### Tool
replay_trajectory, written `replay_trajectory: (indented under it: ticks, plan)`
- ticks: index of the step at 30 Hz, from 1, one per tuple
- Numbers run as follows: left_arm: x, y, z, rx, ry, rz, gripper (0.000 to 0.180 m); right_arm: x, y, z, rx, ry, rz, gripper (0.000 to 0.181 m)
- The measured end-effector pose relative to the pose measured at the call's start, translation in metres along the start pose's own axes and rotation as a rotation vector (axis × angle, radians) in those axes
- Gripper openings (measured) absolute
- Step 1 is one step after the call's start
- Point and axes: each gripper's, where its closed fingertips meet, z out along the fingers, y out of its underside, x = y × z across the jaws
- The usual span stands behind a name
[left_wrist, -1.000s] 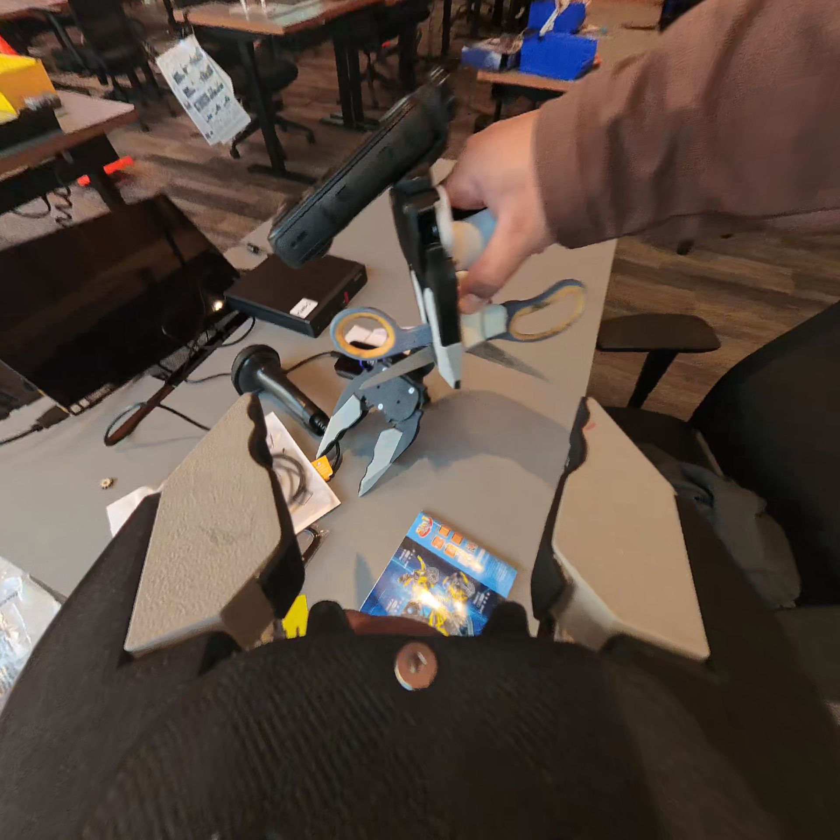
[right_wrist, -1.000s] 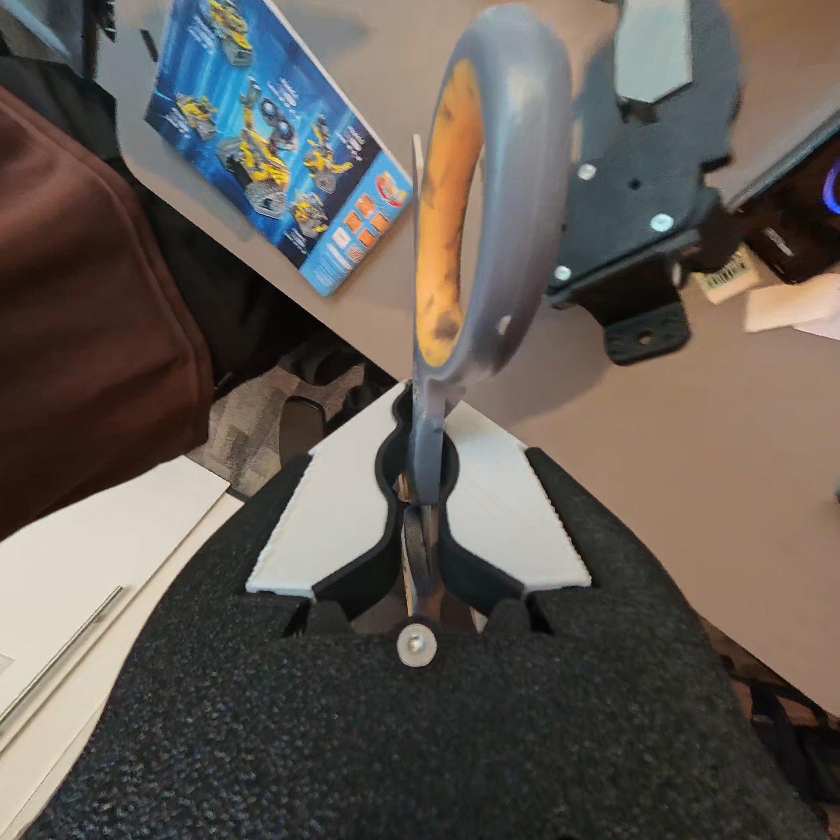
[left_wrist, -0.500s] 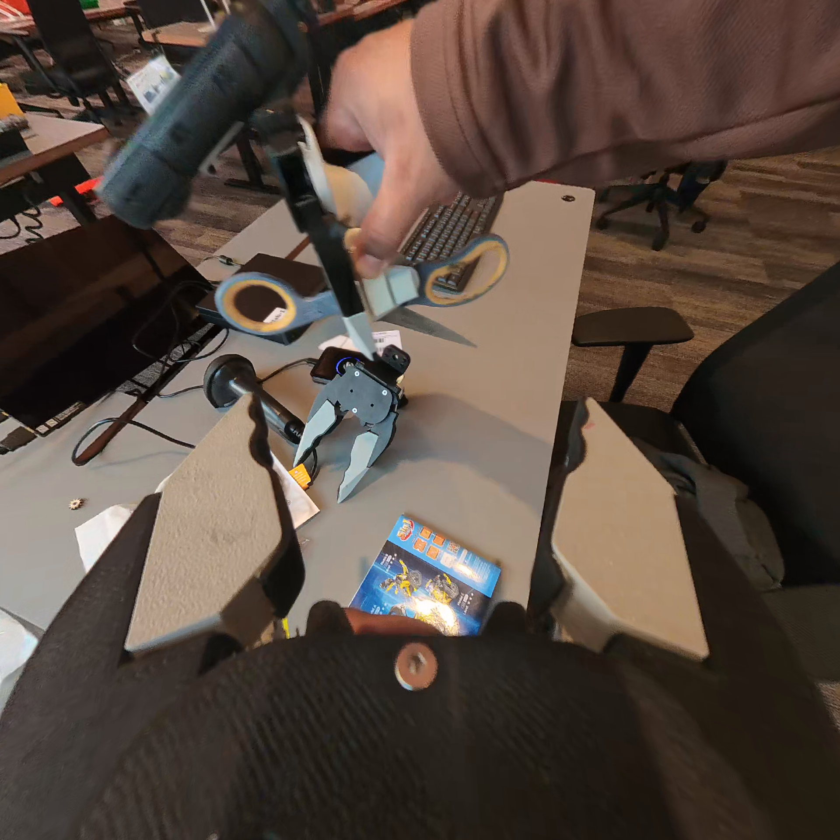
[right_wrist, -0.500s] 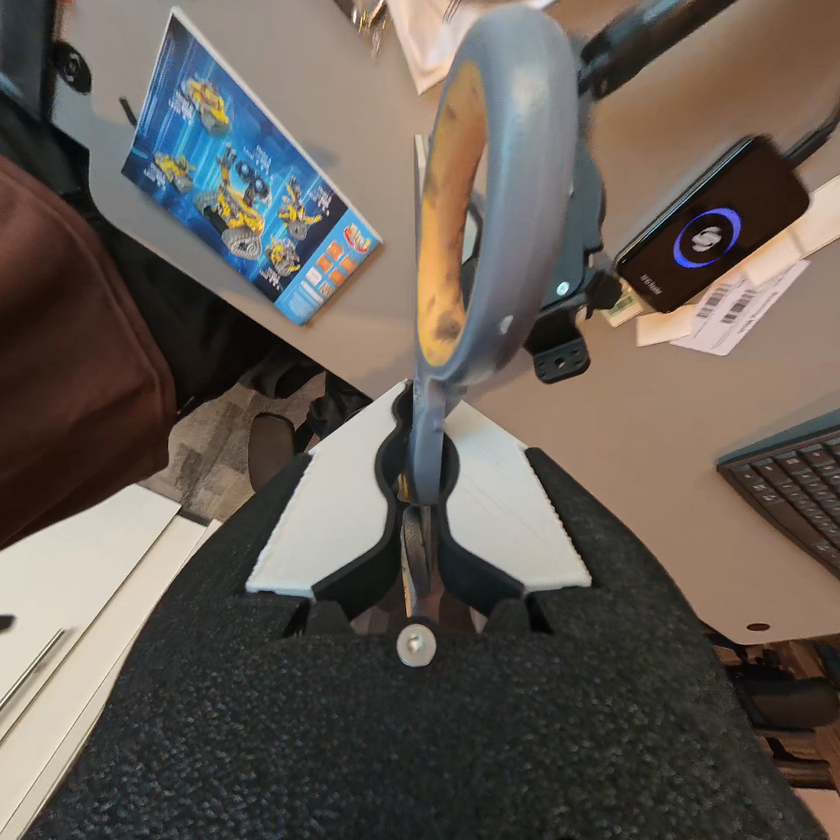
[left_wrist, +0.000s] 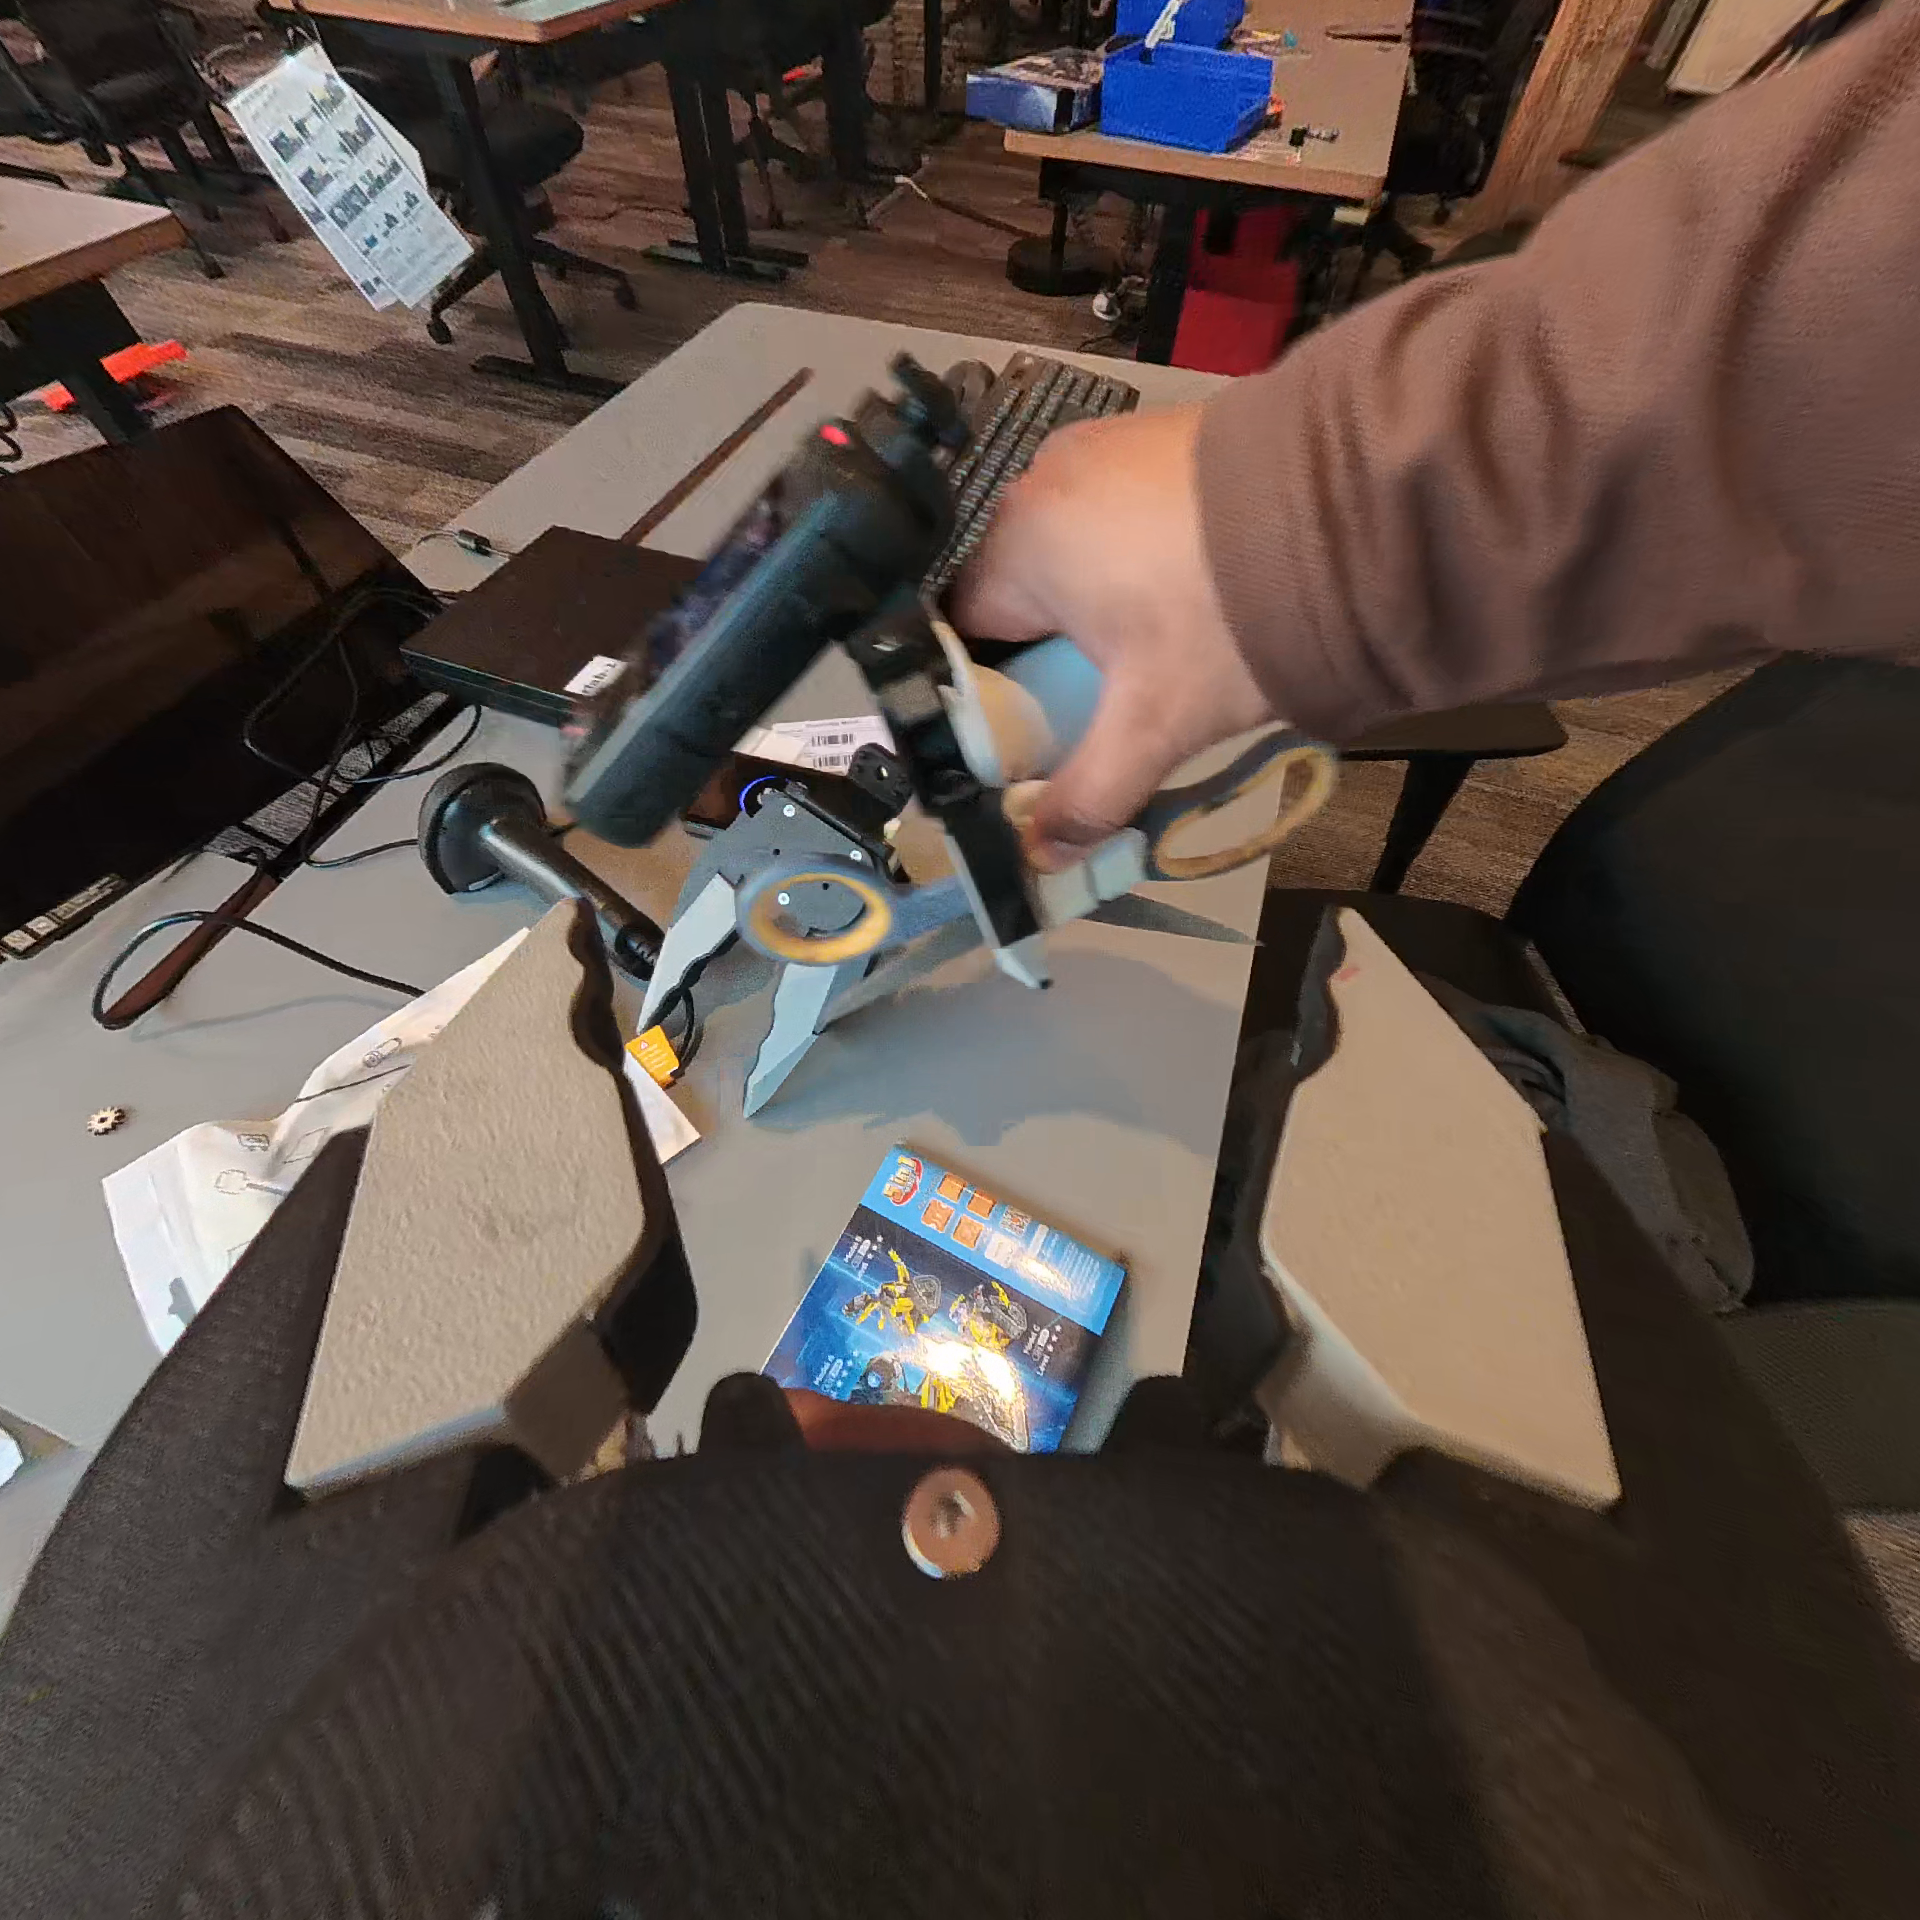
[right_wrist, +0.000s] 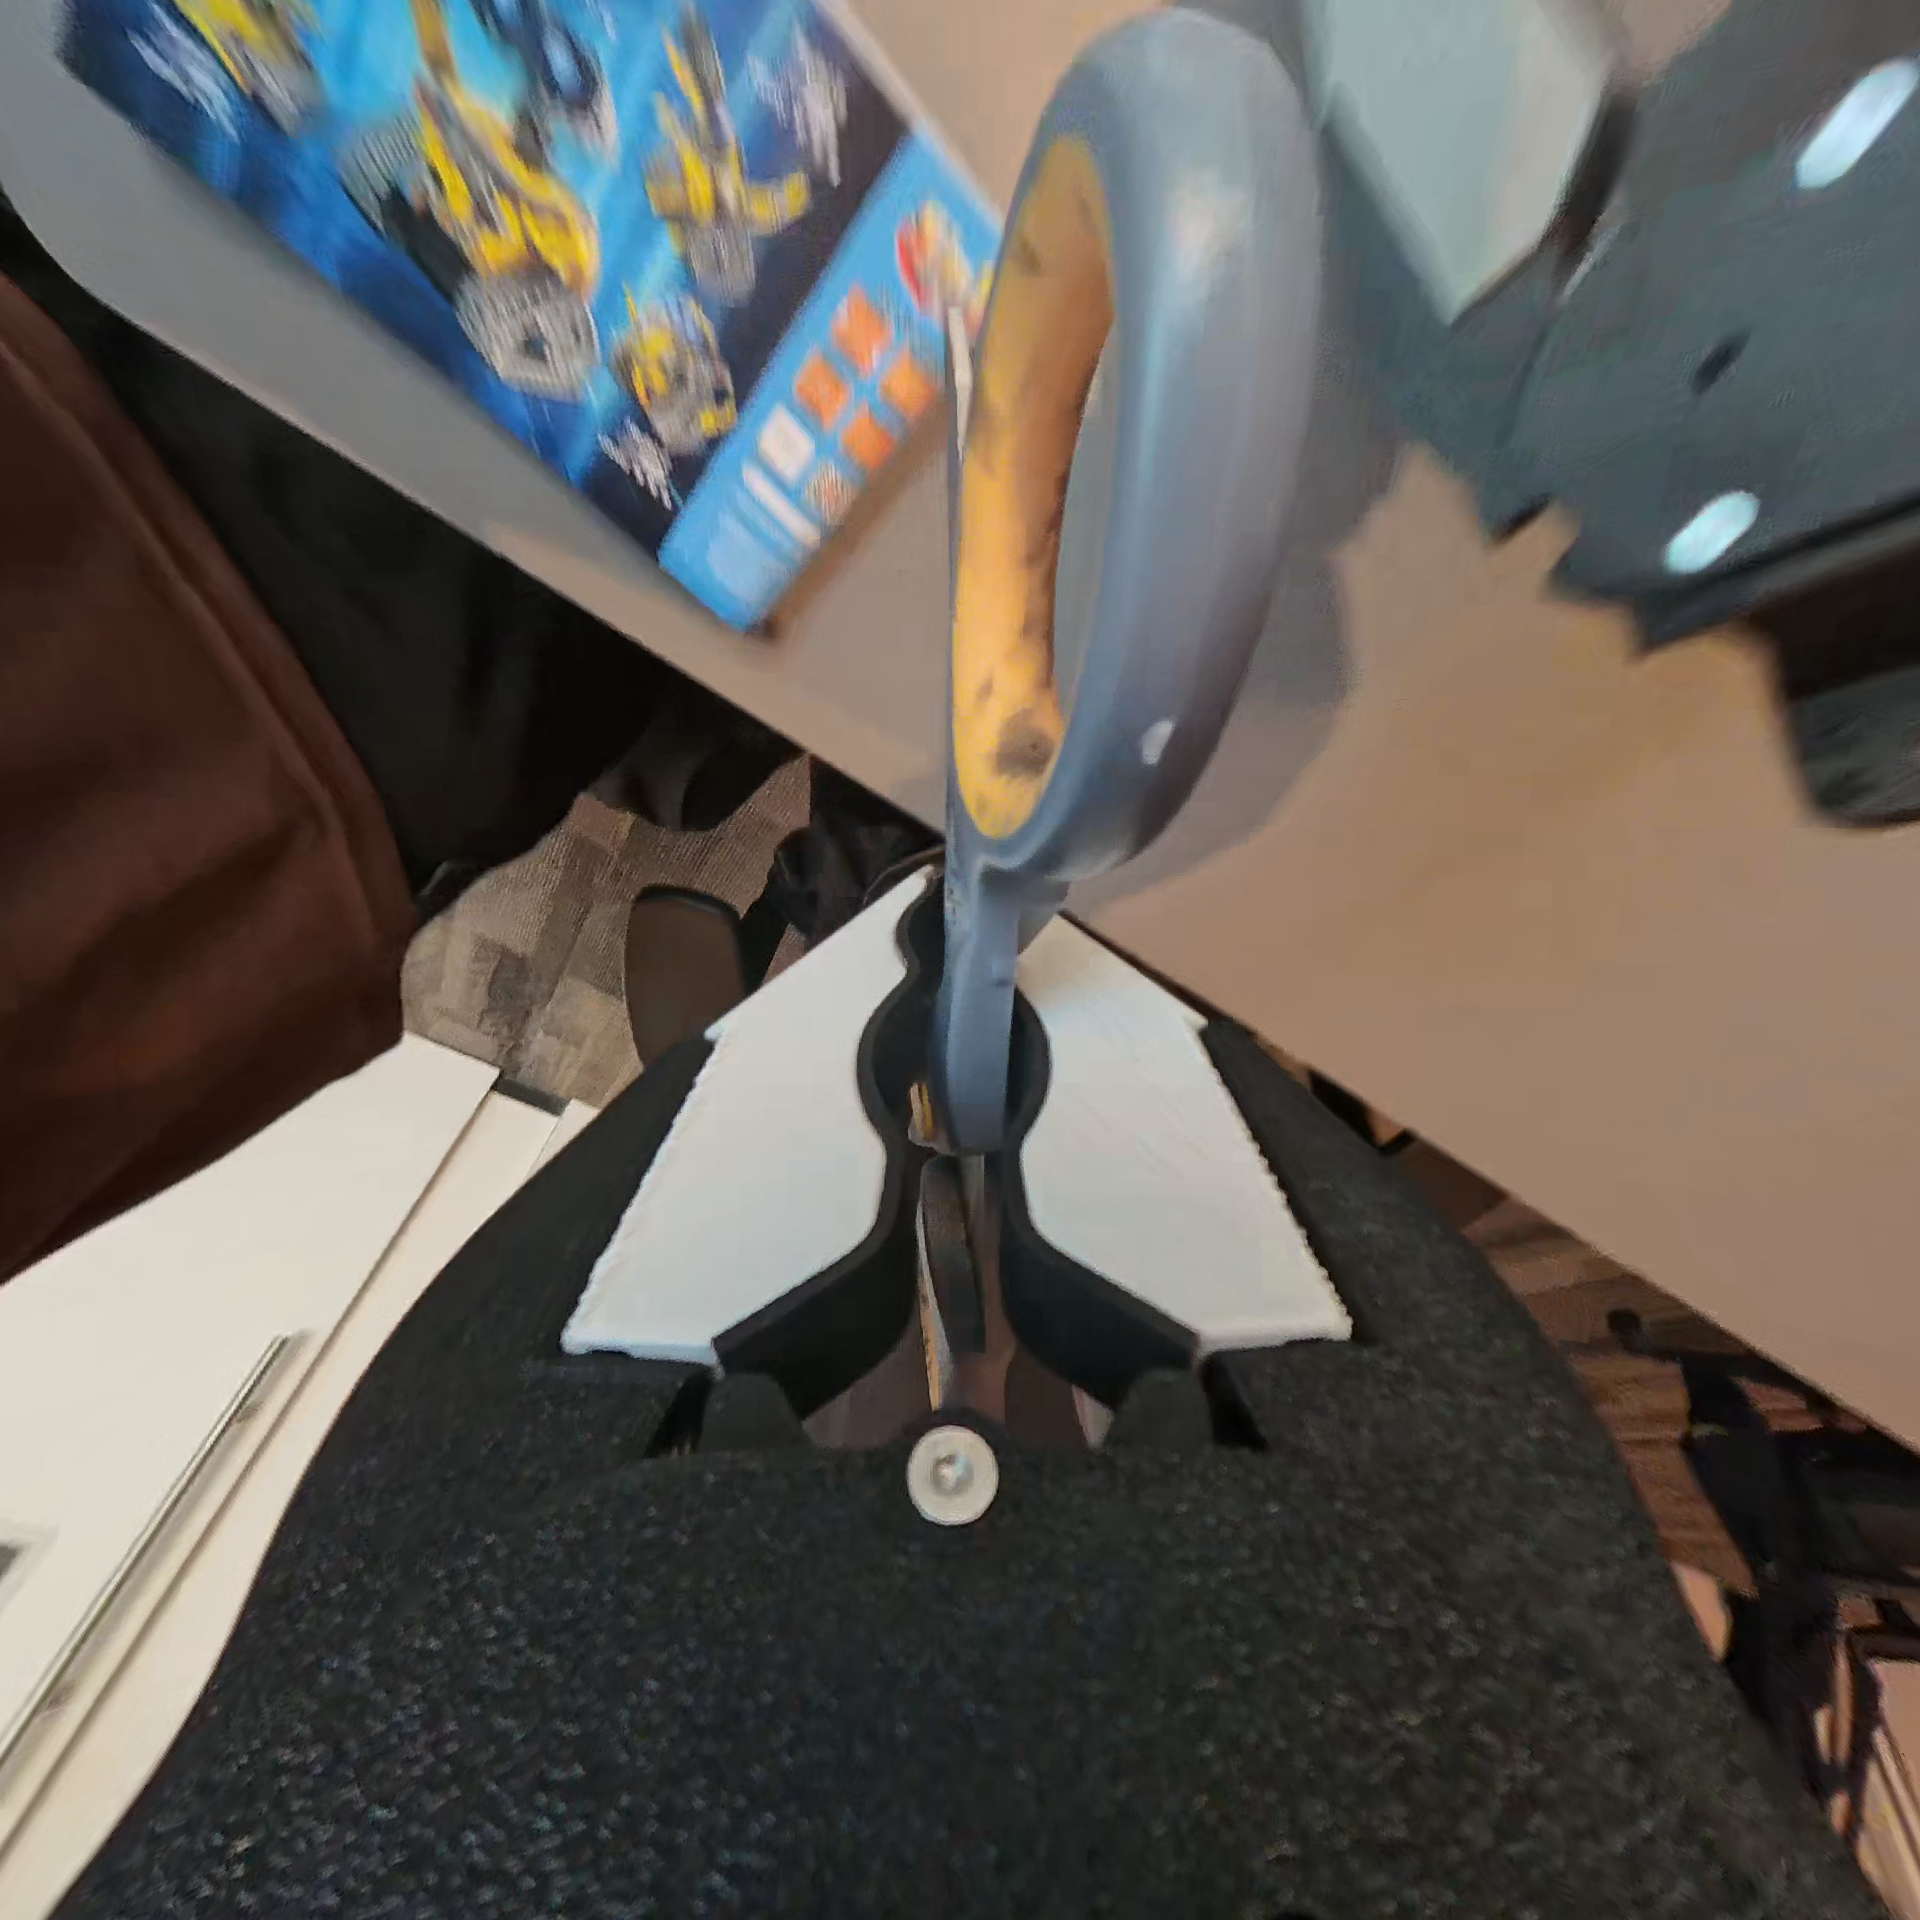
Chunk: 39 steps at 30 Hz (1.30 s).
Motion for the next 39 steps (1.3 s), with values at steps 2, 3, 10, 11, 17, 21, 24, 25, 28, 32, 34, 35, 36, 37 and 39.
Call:
replay_trajectory:
  ticks: [2, 3, 10, 11, 17, 21, 24, 25, 28, 32, 34, 35, 36, 37, 39]
  plan:
    - [0.001, 0.002, 0.003, -0.003, -0.003, 0.009, 0.129, -0.006, 0.030, 0.019, -0.034, -0.025, 0.038, 0.001]
    - [0.003, 0.004, 0.005, -0.009, 0.001, 0.007, 0.129, -0.009, 0.045, 0.027, -0.050, -0.036, 0.053, 0.001]
    - [0.016, 0.007, 0.017, -0.021, 0.039, 0.017, 0.129, -0.027, 0.124, 0.060, -0.101, -0.090, 0.161, 0.001]
    - [0.019, 0.007, 0.019, -0.024, 0.044, 0.020, 0.129, -0.029, 0.133, 0.063, -0.106, -0.098, 0.177, 0.001]
    - [0.028, 0.006, 0.024, -0.026, 0.066, 0.033, 0.129, -0.041, 0.187, 0.082, -0.158, -0.126, 0.244, 0.001]
    - [0.029, 0.006, 0.025, -0.031, 0.067, 0.037, 0.129, -0.054, 0.214, 0.092, -0.194, -0.167, 0.284, 0.001]
    - [0.025, 0.009, 0.024, -0.036, 0.059, 0.042, 0.129, -0.070, 0.231, 0.103, -0.213, -0.201, 0.304, 0.002]
    - [0.022, 0.011, 0.024, -0.040, 0.055, 0.043, 0.129, -0.074, 0.235, 0.107, -0.206, -0.209, 0.317, 0.002]
    - [0.006, 0.029, 0.021, -0.090, 0.029, 0.044, 0.128, -0.082, 0.229, 0.115, -0.091, -0.223, 0.378, 0.002]
    - [-0.023, 0.081, 0.010, -0.215, 0.019, 0.039, 0.125, -0.070, 0.168, 0.082, 0.347, -0.249, 0.488, 0.001]
    - [-0.031, 0.110, 0.000, -0.275, 0.040, 0.032, 0.121, -0.061, 0.130, 0.046, 0.611, -0.269, 0.503, 0.001]
    - [-0.033, 0.124, -0.007, -0.302, 0.062, 0.025, 0.120, -0.058, 0.111, 0.025, 0.736, -0.270, 0.485, 0.002]
    - [-0.038, 0.136, -0.015, -0.323, 0.060, 0.016, 0.120, -0.056, 0.092, 0.005, 0.849, -0.264, 0.443, 0.001]
    - [-0.044, 0.147, -0.023, -0.339, 0.043, 0.002, 0.118, -0.057, 0.075, -0.014, 0.944, -0.263, 0.391, 0.002]
    - [-0.051, 0.166, -0.039, -0.362, 0.022, -0.050, 0.116, -0.066, 0.042, -0.042, 1.065, -0.292, 0.278, 0.002]
